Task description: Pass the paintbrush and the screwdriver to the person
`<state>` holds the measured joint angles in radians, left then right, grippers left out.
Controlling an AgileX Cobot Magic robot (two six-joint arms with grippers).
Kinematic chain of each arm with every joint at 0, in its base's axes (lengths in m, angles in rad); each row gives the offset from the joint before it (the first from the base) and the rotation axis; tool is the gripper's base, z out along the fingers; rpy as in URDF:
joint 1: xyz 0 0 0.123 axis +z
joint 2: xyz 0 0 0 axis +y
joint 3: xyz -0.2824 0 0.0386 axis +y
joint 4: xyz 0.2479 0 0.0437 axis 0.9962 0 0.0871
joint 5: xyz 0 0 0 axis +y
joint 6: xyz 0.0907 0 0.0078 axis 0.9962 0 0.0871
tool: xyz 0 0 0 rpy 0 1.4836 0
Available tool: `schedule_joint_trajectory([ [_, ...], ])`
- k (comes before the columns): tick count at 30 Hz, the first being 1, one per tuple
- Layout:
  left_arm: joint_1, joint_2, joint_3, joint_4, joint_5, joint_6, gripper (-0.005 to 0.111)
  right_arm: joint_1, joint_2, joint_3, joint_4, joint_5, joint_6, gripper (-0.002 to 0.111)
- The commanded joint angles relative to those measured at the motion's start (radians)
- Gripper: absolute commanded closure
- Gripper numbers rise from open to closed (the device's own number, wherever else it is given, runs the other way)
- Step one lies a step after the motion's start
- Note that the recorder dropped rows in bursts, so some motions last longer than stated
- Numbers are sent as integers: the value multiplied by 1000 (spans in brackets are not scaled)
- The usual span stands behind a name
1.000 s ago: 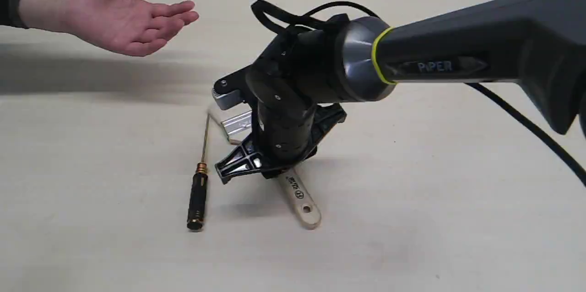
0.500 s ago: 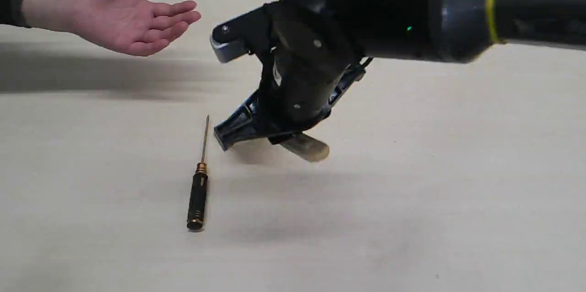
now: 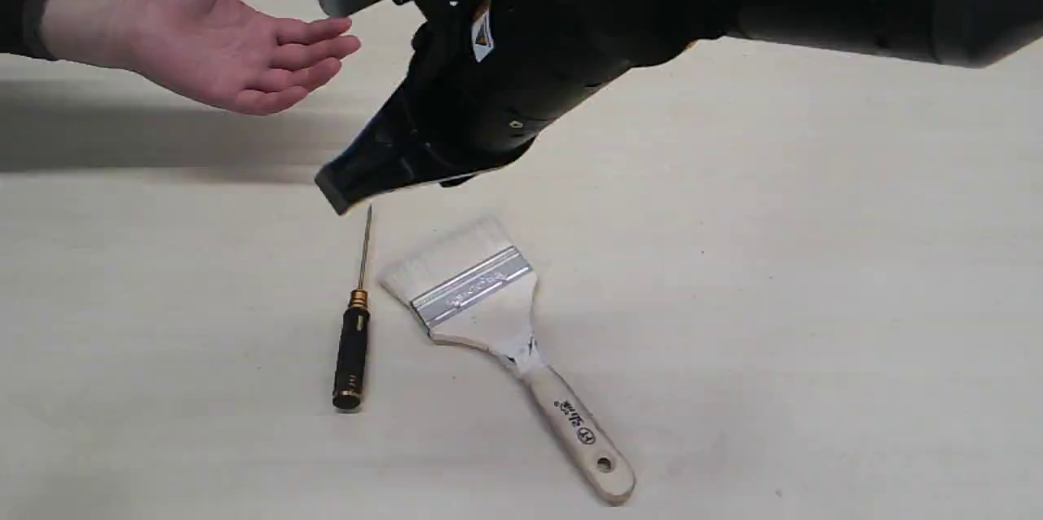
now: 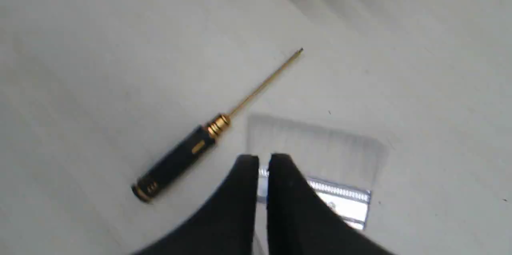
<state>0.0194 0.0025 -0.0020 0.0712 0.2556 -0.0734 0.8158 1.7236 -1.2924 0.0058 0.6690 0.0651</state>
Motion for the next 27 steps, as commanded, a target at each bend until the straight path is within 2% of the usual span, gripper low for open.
schedule_joint_trajectory([
  [1,-8,-2,2,-4,-4,-2,107,0,4,0,-44,104,-73,100],
  [4,-8,-2,2,-4,-4,-2,107,0,36,2,-44,199,-73,80],
  [5,-8,-2,2,-4,-4,-2,107,0,52,2,-44,233,-73,70],
  [8,-8,-2,2,-4,-4,-2,107,0,104,2,-42,257,-53,56],
  [19,-8,-2,2,-4,-4,-2,107,-2,288,2,-52,229,1,55],
  [23,-8,-2,2,-4,-4,-2,107,-2,309,7,-192,230,148,55],
  [27,-8,-2,2,-2,-4,-2,107,-2,309,24,-184,228,144,55],
])
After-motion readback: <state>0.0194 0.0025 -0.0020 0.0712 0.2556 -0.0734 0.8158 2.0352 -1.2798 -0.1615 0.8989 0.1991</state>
